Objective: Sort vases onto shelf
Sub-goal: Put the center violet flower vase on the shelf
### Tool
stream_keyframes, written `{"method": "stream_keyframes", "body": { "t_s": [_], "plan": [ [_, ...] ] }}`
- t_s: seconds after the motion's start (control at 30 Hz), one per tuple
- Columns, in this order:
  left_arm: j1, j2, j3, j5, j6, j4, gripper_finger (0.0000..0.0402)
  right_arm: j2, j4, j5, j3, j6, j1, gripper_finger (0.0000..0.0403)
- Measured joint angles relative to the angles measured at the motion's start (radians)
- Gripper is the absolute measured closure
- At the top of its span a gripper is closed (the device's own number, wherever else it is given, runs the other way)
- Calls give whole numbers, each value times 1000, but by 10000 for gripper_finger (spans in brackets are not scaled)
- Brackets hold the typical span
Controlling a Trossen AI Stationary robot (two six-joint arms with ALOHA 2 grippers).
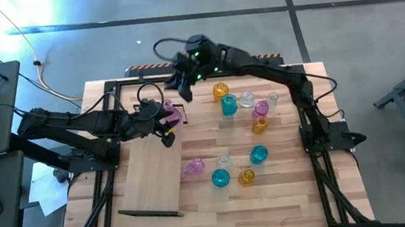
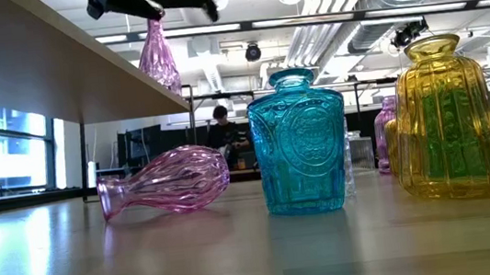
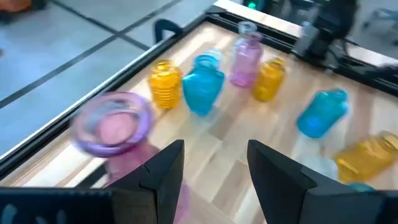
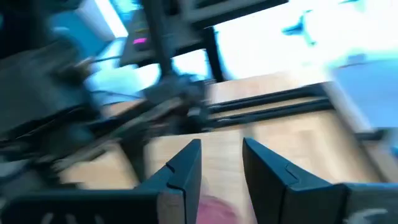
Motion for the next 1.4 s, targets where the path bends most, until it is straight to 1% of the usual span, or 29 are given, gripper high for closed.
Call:
{"method": "stream_keyframes", "body": {
  "t_s": [0.1, 0.23, 0.37, 0.47, 0.57, 0.63, 0.73, 0.83, 1.0, 1.17, 1.27, 1.33, 1.4],
  "plan": [
    [-23, 0, 6, 37, 44, 33, 232, -49, -59, 96, 0, -25, -16, 304],
    [-51, 0, 31, 40, 62, 47, 232, -90, -200, 192, 2, -11, -25, 304],
    [-79, -18, 62, 36, 62, 25, 232, -86, -396, 234, 0, -10, -21, 310],
    [-100, -47, 86, -8, 52, -23, 232, -73, -497, 262, -1, -23, 5, 334],
    [-118, -91, 104, -80, 29, -65, 232, -50, -512, 271, -1, -35, 37, 378],
    [-126, -133, 105, -122, 8, -89, 232, -37, -499, 271, -2, -36, 58, 396],
    [-138, -195, 105, -162, -32, -127, 232, -11, -494, 271, 0, -31, 82, 393],
    [-154, -259, 105, -189, -70, -157, 232, 18, -509, 271, -1, -36, 99, 401],
    [-189, -343, 106, -197, -94, -205, 232, 39, -520, 268, -1, -22, 112, 402],
    [-218, -392, 106, -198, -95, -295, 232, 47, -488, 273, -1, 102, 139, 403],
    [-225, -421, 105, -179, -88, -339, 232, 47, -431, 289, -1, 169, 158, 403],
    [-230, -436, 105, -172, -87, -354, 232, 47, -403, 290, -1, 212, 166, 403],
    [-234, -450, 105, -171, -82, -358, 232, 48, -411, 301, -1, 250, 176, 403]
  ]
}}
